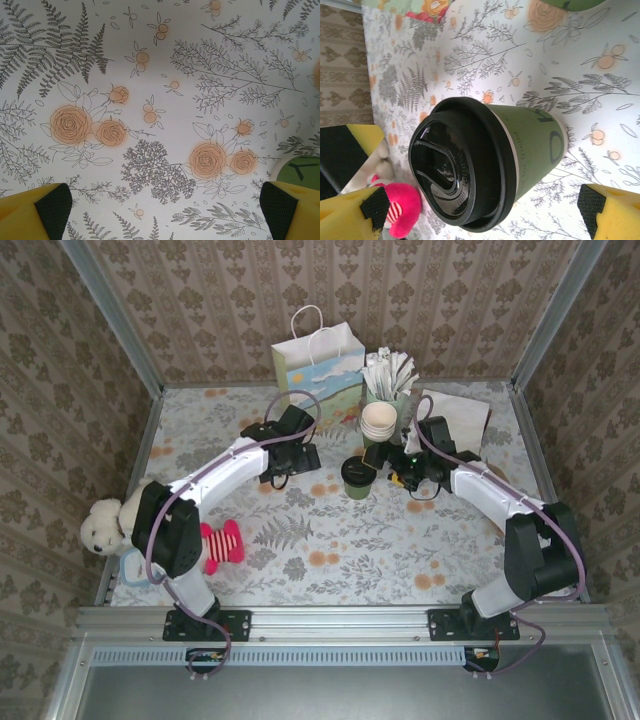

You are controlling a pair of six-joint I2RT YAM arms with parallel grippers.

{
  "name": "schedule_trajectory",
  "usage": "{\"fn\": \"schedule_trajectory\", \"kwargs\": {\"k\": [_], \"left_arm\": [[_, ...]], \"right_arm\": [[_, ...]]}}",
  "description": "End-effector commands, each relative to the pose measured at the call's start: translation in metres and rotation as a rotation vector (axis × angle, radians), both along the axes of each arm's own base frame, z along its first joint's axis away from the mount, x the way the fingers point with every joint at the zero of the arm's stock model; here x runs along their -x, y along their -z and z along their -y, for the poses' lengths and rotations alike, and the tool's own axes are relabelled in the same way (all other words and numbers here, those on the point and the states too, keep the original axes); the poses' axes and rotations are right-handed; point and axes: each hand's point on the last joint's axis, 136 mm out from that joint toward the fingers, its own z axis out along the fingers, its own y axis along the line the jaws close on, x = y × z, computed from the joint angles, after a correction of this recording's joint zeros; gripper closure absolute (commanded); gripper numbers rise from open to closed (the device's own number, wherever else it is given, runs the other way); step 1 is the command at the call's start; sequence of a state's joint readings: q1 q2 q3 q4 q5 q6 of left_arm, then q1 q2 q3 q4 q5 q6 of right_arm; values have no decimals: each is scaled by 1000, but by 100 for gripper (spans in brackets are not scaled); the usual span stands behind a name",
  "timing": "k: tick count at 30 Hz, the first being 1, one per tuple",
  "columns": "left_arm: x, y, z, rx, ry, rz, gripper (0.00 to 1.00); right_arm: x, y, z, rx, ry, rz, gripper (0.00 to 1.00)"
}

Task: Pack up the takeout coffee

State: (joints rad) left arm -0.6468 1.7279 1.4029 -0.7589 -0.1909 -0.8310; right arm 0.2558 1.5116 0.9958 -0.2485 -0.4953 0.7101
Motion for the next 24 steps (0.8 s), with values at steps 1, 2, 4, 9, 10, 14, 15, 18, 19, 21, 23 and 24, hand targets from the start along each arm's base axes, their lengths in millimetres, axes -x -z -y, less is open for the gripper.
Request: {"fn": "schedule_trajectory", "kwargs": {"k": [1,2,4,9,10,14,15,18,19,21,23,24], "left_arm": [[-2,8,-1,13,-34,2,0],[-2,12,1,16,-33,-12,0],[-1,19,5,23,-26,-32,0],[-2,29,12,42,-18,-45,0],[-3,31,15,54,-16,-47,0],[-6,42,25,86,7,-54,0],[-7,43,27,84,14,-58,0],[-10,46,33,86,36,-67,0],[-10,45,35,90,42,-69,0],[-11,47,38,92,44,-74,0],[-11,50,40,98,45,-84,0],[-12,51,43,105,49,-86,0]], "right_arm": [[8,-2,9,135,1,-32,0],[9,-4,9,154,-5,-32,0],[12,-6,5,184,-36,-26,0],[10,-4,8,280,-26,-42,0],[9,-5,9,307,-24,-34,0],[7,-15,-1,343,-53,-21,0],[7,-17,-1,361,-51,-19,0],[5,-14,0,407,-43,-24,0],[5,-12,0,410,-47,-34,0],[5,-11,-4,411,-69,-50,0],[4,-8,-8,418,-92,-66,0],[4,-8,-11,420,-108,-70,0]]}}
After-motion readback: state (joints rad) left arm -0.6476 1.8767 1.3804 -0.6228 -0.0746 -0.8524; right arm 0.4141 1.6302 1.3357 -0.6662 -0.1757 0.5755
